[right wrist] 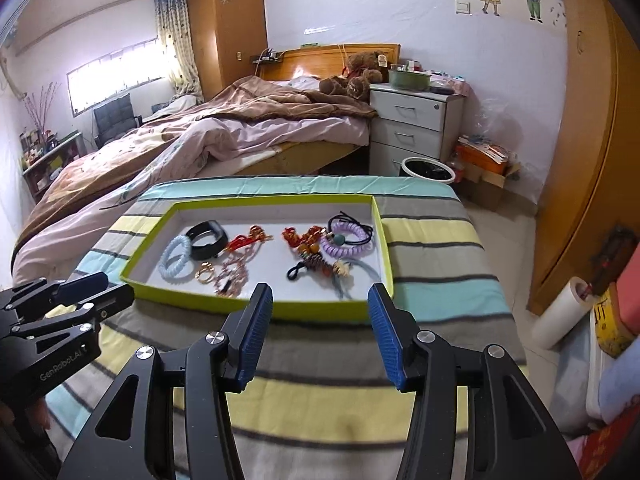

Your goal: Organize jewelry

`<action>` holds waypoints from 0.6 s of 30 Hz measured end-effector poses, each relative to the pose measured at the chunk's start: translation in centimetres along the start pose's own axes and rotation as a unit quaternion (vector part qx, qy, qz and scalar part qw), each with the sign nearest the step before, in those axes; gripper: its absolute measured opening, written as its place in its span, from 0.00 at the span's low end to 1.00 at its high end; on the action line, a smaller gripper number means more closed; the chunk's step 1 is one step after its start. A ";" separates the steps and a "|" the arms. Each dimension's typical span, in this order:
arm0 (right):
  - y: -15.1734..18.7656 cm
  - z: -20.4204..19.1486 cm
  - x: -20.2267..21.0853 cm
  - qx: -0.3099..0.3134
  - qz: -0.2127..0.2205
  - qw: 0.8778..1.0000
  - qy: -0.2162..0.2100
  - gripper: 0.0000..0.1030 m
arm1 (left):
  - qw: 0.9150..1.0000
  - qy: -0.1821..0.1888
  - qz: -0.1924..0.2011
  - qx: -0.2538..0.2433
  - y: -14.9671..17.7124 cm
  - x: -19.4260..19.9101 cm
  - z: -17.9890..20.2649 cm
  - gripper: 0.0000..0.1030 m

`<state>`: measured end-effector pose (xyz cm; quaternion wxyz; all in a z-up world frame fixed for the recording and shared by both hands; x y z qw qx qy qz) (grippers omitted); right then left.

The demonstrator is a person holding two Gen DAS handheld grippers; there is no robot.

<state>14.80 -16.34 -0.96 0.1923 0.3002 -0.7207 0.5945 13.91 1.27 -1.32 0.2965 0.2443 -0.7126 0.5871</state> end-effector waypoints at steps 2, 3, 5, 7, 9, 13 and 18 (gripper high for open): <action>0.4 -0.3 0.8 0.004 0.007 1.000 0.004 0.49 | 1.000 0.003 -0.004 0.004 0.6 0.4 0.2 0.37; 0.7 -0.5 1.2 0.001 0.007 1.000 0.002 0.49 | 1.000 0.001 -0.004 0.003 0.8 0.7 0.3 0.37; 1.0 -0.9 1.7 -0.003 0.007 1.000 -0.006 0.49 | 1.000 -0.005 -0.003 0.002 1.2 1.0 0.5 0.37; 1.4 -1.2 2.3 -0.001 0.012 1.000 -0.006 0.49 | 1.000 -0.007 -0.005 0.002 1.6 1.3 0.5 0.37; 1.7 -1.4 2.6 -0.001 0.012 1.000 -0.005 0.49 | 1.000 -0.011 -0.004 0.008 1.9 1.5 0.3 0.37; 2.3 -1.9 2.9 -0.003 0.008 1.000 -0.010 0.49 | 1.000 -0.019 0.007 0.013 2.1 2.3 0.0 0.37; 2.8 -2.1 3.1 -0.007 0.007 1.000 -0.012 0.49 | 1.000 -0.023 0.010 0.011 2.1 2.7 -0.1 0.37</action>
Point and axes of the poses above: each gripper's, at about its wrist camera, not at the fingertips, and x roughly against the way its jaws point, z to its right, y to its underside, the point moved 7 cm from there along -x, roughly the way its jaws point, and after that the axes turned 13 degrees about -x, right-handed, at the moved point
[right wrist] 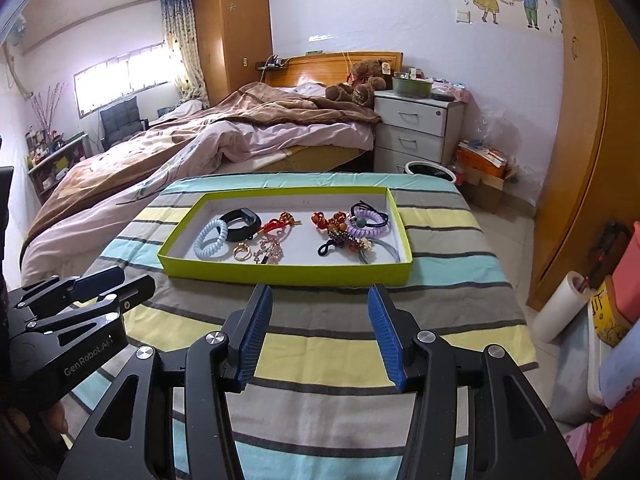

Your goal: Organize jewelry

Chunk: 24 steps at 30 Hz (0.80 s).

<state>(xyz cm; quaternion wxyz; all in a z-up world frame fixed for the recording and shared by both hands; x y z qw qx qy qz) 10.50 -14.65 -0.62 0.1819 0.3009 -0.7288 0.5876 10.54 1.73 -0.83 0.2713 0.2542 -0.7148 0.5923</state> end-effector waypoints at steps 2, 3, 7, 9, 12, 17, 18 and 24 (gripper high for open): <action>0.1 0.1 0.0 -0.002 0.001 1.000 0.002 0.49 | 1.000 0.002 -0.001 0.000 0.1 0.0 0.0 0.37; 0.2 0.1 0.0 -0.002 0.000 1.000 0.003 0.49 | 1.000 0.001 -0.002 0.002 0.1 -0.1 0.0 0.37; 0.2 0.2 -0.1 -0.004 -0.002 1.000 0.004 0.49 | 1.000 0.000 -0.004 0.005 0.2 -0.1 -0.2 0.37; 0.3 0.2 -0.1 -0.005 -0.003 1.000 0.004 0.49 | 1.000 0.000 -0.005 0.007 0.3 -0.1 -0.2 0.37; 0.3 0.2 -0.2 0.000 -0.001 1.000 0.005 0.49 | 1.000 -0.001 -0.006 0.007 0.3 -0.1 -0.3 0.37; 0.4 0.0 -0.2 0.005 0.002 1.000 0.006 0.49 | 1.000 -0.003 -0.006 0.006 0.3 -0.2 -0.4 0.37; 0.5 0.0 -0.2 0.006 0.001 1.000 0.006 0.49 | 1.000 -0.001 -0.007 0.008 0.3 -0.2 -0.5 0.37; 0.5 -0.2 -0.1 0.004 0.001 1.000 0.006 0.49 | 1.000 -0.001 -0.006 0.008 0.4 -0.2 -0.6 0.37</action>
Point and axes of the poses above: each gripper's, at about its wrist camera, not at the fingertips, and x roughly against the way its jaws point, z to its right, y to its underside, the point moved 7 cm from there along -x, roughly the way its jaws point, and after that the axes turned 13 degrees about -x, right-handed, at the moved point
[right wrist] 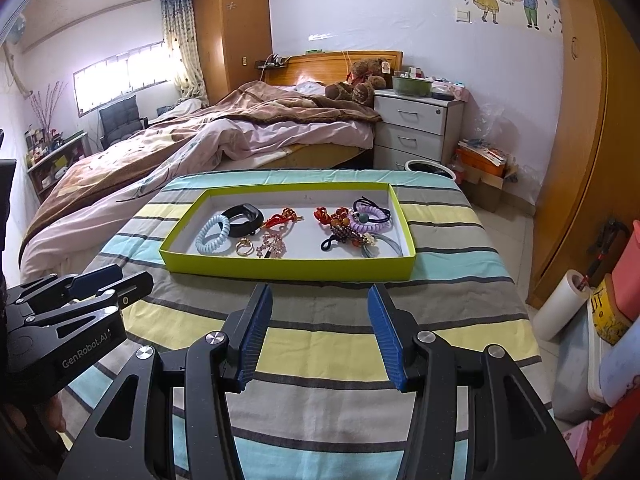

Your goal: Organize jewelry

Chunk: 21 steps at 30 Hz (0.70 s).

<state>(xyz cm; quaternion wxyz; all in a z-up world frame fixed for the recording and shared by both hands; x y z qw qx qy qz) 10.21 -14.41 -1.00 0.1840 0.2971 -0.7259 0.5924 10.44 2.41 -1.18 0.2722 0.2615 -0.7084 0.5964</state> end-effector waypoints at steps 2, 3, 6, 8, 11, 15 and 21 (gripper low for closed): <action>0.0 -0.1 0.1 -0.002 0.001 1.000 -0.002 0.49 | 1.000 -0.001 0.001 0.000 0.0 0.0 -0.1 0.37; 0.0 -0.1 0.2 -0.002 0.001 1.000 -0.002 0.49 | 1.000 -0.001 0.001 0.000 0.0 0.0 0.0 0.37; 0.0 -0.2 0.4 -0.002 0.003 1.000 -0.005 0.49 | 1.000 -0.002 0.001 0.000 0.0 0.0 0.0 0.37; 0.0 -0.2 0.5 -0.004 0.003 1.000 -0.005 0.49 | 1.000 -0.002 0.001 0.001 0.1 0.0 0.0 0.37; 0.0 -0.2 0.5 -0.006 0.003 1.000 -0.005 0.49 | 1.000 -0.003 0.001 0.001 0.0 0.1 0.1 0.37; 0.0 -0.2 0.5 -0.004 0.002 1.000 -0.005 0.49 | 1.000 -0.004 -0.003 0.000 0.1 0.0 0.1 0.37; 0.2 -0.4 0.7 -0.003 0.003 1.000 -0.006 0.49 | 1.000 0.000 -0.006 0.000 0.3 -0.2 0.2 0.37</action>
Point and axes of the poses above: each gripper's, at about its wrist camera, not at the fingertips, and x roughly against the way its jaws point, z to its right, y to its underside, the point moved 7 cm from there along -x, roughly the way its jaws point, and after that the axes turned 13 degrees about -x, right-handed, at the moved point
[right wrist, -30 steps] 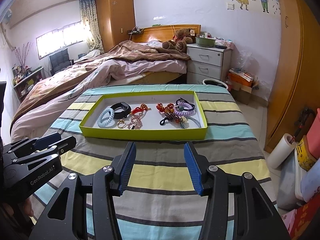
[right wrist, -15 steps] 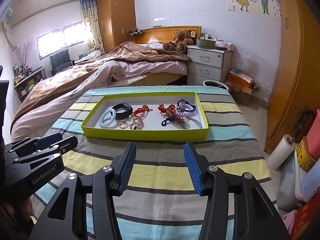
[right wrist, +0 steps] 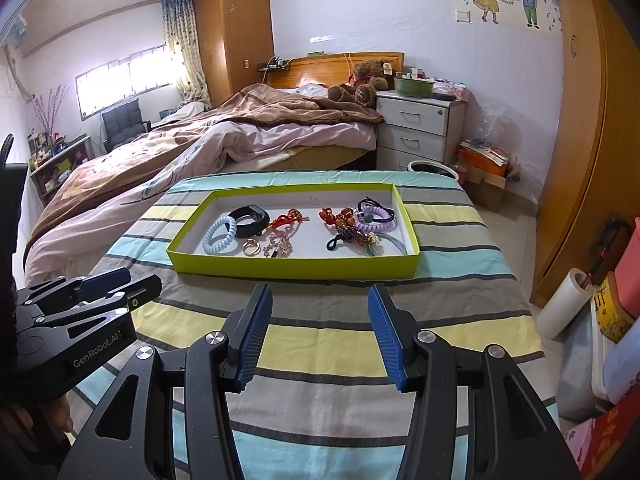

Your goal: Organize jewelry

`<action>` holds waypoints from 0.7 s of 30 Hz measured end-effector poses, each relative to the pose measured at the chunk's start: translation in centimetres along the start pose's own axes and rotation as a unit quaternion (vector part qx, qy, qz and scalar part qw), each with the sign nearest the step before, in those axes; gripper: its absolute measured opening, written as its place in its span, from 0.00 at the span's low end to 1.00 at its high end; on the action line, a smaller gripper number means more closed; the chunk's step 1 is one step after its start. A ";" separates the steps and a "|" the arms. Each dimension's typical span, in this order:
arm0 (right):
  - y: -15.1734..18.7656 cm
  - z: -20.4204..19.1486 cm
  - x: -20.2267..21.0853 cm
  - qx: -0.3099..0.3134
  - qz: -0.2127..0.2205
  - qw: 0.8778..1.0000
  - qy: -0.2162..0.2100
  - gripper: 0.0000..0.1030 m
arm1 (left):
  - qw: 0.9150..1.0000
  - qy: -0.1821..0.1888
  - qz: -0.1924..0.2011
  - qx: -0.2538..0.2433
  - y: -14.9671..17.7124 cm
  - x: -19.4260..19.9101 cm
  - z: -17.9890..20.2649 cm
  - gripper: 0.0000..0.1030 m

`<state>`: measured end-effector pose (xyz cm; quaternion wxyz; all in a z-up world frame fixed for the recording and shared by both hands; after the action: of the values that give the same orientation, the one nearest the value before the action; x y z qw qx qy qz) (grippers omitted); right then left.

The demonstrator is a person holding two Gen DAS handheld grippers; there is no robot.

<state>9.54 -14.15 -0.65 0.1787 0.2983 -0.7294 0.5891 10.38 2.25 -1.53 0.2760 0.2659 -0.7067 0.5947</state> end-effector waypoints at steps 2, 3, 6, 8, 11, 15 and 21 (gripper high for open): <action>0.0 0.0 0.0 0.000 -0.001 1.000 0.000 0.49 | 1.000 -0.001 0.000 0.000 0.0 0.0 0.0 0.37; 0.0 0.0 0.0 -0.001 -0.001 1.000 0.000 0.49 | 1.000 -0.001 0.000 0.000 0.0 0.1 0.0 0.37; 0.0 0.0 0.0 0.000 0.000 1.000 0.002 0.49 | 1.000 -0.001 0.000 0.000 0.0 0.0 0.0 0.37; 0.0 0.1 0.0 0.000 -0.001 1.000 0.002 0.49 | 1.000 0.000 0.000 0.000 0.1 0.2 0.1 0.37; 0.0 0.0 0.0 -0.001 -0.001 1.000 0.001 0.49 | 1.000 0.000 0.000 0.001 0.1 0.2 0.1 0.37; 0.0 0.1 0.0 -0.002 -0.001 1.000 0.001 0.49 | 1.000 0.000 0.007 0.009 -0.1 0.4 -0.2 0.37; 0.0 0.1 0.0 -0.003 0.000 1.000 0.002 0.49 | 1.000 -0.002 0.004 0.014 -0.1 0.3 -0.4 0.37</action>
<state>9.60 -14.29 -0.68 0.1810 0.2968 -0.7308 0.5875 10.28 2.62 -1.21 0.2683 0.2676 -0.6997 0.6056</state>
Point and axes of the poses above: each gripper's, at about its wrist camera, not at the fingertips, and x roughly against the way its jaws point, z to its right, y to its underside, the point moved 7 cm from there along -x, roughly the way its jaws point, and after that the axes turned 13 degrees about -x, right-handed, at the moved point
